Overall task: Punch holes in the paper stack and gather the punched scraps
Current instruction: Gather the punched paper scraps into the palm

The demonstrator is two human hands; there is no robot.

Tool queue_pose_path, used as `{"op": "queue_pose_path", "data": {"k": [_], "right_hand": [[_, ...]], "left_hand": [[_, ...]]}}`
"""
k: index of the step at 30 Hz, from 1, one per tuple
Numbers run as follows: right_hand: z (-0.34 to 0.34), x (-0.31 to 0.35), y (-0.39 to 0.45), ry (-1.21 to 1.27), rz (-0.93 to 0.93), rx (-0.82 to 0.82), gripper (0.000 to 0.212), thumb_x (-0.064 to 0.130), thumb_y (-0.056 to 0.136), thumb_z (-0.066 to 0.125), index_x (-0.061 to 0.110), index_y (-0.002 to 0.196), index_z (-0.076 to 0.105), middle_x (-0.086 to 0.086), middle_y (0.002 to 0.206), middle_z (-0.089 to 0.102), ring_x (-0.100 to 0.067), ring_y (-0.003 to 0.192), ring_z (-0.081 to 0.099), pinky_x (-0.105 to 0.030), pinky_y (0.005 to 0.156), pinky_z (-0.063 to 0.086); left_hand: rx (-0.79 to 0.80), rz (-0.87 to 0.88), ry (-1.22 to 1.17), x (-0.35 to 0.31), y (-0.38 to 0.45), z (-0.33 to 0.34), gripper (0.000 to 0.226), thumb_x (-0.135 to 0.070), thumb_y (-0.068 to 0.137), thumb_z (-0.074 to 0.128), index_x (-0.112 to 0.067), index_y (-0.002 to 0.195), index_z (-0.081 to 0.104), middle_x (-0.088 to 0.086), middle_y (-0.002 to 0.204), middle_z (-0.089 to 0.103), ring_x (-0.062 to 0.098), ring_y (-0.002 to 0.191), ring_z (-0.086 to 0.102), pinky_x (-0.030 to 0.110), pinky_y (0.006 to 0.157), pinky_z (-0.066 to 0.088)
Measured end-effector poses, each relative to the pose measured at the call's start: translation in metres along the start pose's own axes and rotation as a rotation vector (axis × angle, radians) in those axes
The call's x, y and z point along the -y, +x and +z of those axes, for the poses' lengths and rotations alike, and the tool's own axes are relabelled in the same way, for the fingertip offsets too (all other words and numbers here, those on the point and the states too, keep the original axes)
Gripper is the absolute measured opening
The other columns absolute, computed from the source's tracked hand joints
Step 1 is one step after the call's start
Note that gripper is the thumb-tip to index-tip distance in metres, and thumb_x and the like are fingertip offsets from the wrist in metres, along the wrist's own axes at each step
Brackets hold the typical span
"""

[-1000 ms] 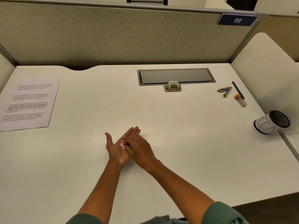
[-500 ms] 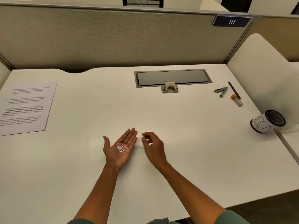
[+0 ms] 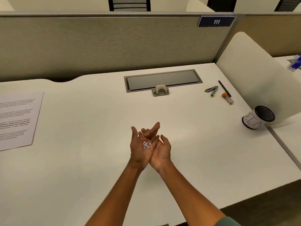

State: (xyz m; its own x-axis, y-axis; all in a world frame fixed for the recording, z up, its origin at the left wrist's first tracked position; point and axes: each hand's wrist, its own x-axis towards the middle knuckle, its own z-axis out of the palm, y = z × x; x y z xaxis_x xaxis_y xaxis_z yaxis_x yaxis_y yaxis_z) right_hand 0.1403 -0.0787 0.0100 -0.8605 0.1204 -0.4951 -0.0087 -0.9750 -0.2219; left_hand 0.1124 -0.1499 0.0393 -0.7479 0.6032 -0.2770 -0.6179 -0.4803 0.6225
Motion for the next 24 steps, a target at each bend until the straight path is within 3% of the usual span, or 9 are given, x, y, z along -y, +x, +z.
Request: {"op": "queue_pose_path", "data": {"k": [2, 4, 6, 8, 12, 15, 17, 19, 24], "right_hand": [[-0.001, 0.008, 0.0, 0.05, -0.018, 0.028, 0.052, 0.034, 0.094, 0.036, -0.002, 0.119, 0.064, -0.022, 0.129, 0.061, -0.035, 0.124, 0.057, -0.043, 0.106, 0.044], [-0.001, 0.019, 0.0, 0.045, -0.054, 0.058, 0.054, 0.031, 0.096, 0.03, -0.004, 0.127, 0.057, -0.023, 0.132, 0.059, -0.036, 0.126, 0.055, -0.043, 0.107, 0.043], [-0.001, 0.032, 0.0, 0.037, -0.091, 0.104, 0.055, 0.029, 0.096, 0.026, -0.003, 0.132, 0.053, -0.022, 0.137, 0.055, -0.035, 0.128, 0.053, -0.043, 0.106, 0.043], [-0.002, 0.048, -0.002, 0.058, -0.124, 0.138, 0.055, 0.027, 0.096, 0.024, -0.002, 0.132, 0.055, -0.022, 0.138, 0.054, -0.035, 0.13, 0.051, -0.042, 0.106, 0.044], [-0.007, 0.079, -0.008, 0.12, -0.149, 0.117, 0.054, 0.025, 0.093, 0.03, 0.0, 0.135, 0.053, -0.022, 0.142, 0.051, -0.036, 0.13, 0.051, -0.042, 0.112, 0.039], [-0.014, 0.107, -0.015, 0.123, -0.139, 0.056, 0.044, 0.026, 0.088, 0.042, 0.007, 0.119, 0.067, -0.017, 0.127, 0.063, -0.032, 0.114, 0.064, -0.04, 0.104, 0.046], [-0.019, 0.126, -0.019, 0.124, -0.153, 0.048, 0.04, 0.026, 0.088, 0.042, 0.007, 0.106, 0.073, -0.015, 0.119, 0.068, -0.029, 0.106, 0.068, -0.039, 0.096, 0.053], [-0.024, 0.148, -0.025, 0.141, -0.185, 0.035, 0.04, 0.026, 0.089, 0.039, 0.006, 0.103, 0.071, -0.015, 0.116, 0.068, -0.028, 0.105, 0.067, -0.039, 0.1, 0.048], [-0.045, 0.22, -0.042, 0.183, -0.29, 0.048, 0.055, 0.024, 0.092, 0.03, -0.005, 0.133, 0.052, -0.023, 0.138, 0.054, -0.035, 0.126, 0.056, -0.041, 0.106, 0.046]], "left_hand": [[0.012, 0.05, 0.294, 0.008, 0.002, 0.017, 0.07, -0.062, 0.097, 0.024, -0.016, 0.135, 0.061, -0.007, 0.147, 0.053, 0.009, 0.144, 0.037, 0.043, 0.126, 0.013], [0.102, 0.112, 0.587, 0.019, 0.005, 0.035, 0.058, -0.054, 0.099, 0.022, -0.028, 0.143, 0.049, -0.015, 0.157, 0.038, 0.002, 0.149, 0.021, 0.044, 0.127, 0.008], [0.164, 0.206, 0.843, 0.027, 0.011, 0.05, 0.057, -0.061, 0.097, 0.019, -0.038, 0.148, 0.033, -0.013, 0.164, 0.02, 0.003, 0.152, 0.007, 0.051, 0.126, 0.001], [0.178, 0.253, 0.935, 0.032, 0.018, 0.066, 0.066, -0.076, 0.089, 0.019, -0.046, 0.147, 0.023, -0.014, 0.165, 0.013, 0.004, 0.153, 0.0, 0.053, 0.124, -0.003], [0.22, 0.251, 0.773, 0.042, 0.03, 0.091, 0.056, -0.059, 0.101, 0.021, -0.038, 0.153, 0.023, -0.017, 0.164, 0.015, 0.003, 0.152, 0.011, 0.048, 0.126, 0.0], [0.257, 0.109, 0.35, 0.039, 0.045, 0.112, 0.068, -0.078, 0.086, 0.033, -0.049, 0.148, 0.031, -0.008, 0.161, 0.031, 0.006, 0.143, 0.035, 0.042, 0.125, 0.006], [0.26, 0.007, 0.078, 0.038, 0.056, 0.121, 0.082, -0.082, 0.081, 0.037, -0.041, 0.152, 0.029, 0.001, 0.157, 0.041, 0.015, 0.147, 0.031, 0.045, 0.125, 0.004], [0.268, -0.085, -0.1, 0.043, 0.066, 0.131, 0.09, -0.083, 0.078, 0.043, -0.033, 0.152, 0.033, 0.009, 0.155, 0.043, 0.027, 0.148, 0.032, 0.046, 0.125, 0.01], [0.219, -0.16, -0.245, 0.071, 0.088, 0.155, 0.093, -0.079, 0.082, 0.045, -0.018, 0.152, 0.034, 0.022, 0.154, 0.04, 0.044, 0.143, 0.036, 0.051, 0.121, 0.023]]}}
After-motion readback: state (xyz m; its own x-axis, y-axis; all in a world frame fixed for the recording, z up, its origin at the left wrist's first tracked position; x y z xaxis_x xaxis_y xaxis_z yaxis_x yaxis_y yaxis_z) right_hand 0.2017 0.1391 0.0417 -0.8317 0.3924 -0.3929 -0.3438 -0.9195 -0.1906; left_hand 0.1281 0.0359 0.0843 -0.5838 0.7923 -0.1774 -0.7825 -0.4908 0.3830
